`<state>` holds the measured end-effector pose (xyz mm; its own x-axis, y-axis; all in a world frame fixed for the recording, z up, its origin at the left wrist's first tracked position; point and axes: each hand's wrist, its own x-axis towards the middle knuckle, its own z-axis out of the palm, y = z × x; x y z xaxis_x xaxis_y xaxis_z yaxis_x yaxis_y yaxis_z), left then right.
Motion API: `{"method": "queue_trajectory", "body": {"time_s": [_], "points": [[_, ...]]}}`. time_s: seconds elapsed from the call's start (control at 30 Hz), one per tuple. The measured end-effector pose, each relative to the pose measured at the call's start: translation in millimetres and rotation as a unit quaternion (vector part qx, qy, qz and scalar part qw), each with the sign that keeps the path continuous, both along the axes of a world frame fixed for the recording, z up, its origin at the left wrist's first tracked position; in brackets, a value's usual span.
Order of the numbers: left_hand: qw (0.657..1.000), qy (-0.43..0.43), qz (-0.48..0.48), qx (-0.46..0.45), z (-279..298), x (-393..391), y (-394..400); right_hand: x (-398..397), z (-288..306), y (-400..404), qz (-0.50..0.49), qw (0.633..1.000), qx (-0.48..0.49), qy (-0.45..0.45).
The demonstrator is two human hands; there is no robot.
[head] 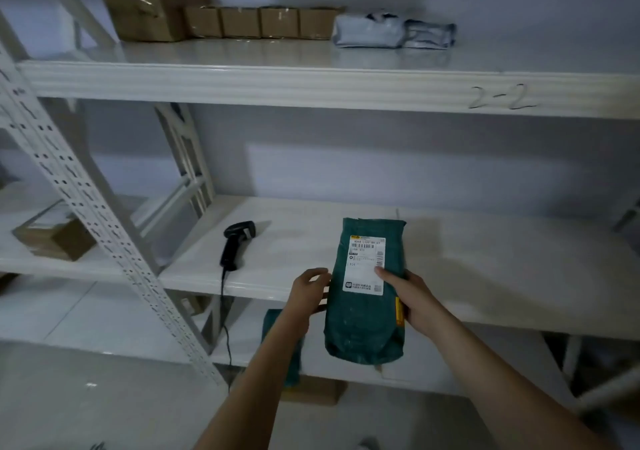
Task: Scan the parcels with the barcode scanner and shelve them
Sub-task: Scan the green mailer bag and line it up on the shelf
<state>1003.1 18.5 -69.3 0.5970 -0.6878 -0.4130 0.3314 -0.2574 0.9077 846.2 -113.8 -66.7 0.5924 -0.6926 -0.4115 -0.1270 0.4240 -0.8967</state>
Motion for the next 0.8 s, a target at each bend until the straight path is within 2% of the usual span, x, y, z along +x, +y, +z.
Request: {"method": "queue_trajectory", "body": {"time_s": [0.23, 0.37, 0.5, 0.63, 0.8], "points": [[0.997, -0.045, 0.032, 0.046, -14, 93, -22, 110, -23, -33, 0.016, 1.000, -0.018, 0.016], [0.990, -0.080, 0.047, 0.105, -25, 148, -33, 163, -32, -60, 0.013, 0.998, -0.027, 0.047], [0.971, -0.135, 0.087, 0.178, -38, 212, -35, 216, -34, -83, 0.031, 0.997, -0.045, 0.053], [0.931, -0.220, 0.103, 0.272, -39, 257, -30, 259, -38, -90, 0.024, 0.996, -0.053, 0.070], [0.919, -0.205, 0.063, 0.331, -57, 307, -27, 292, -42, -88, 0.018, 0.992, -0.079, 0.092]]}}
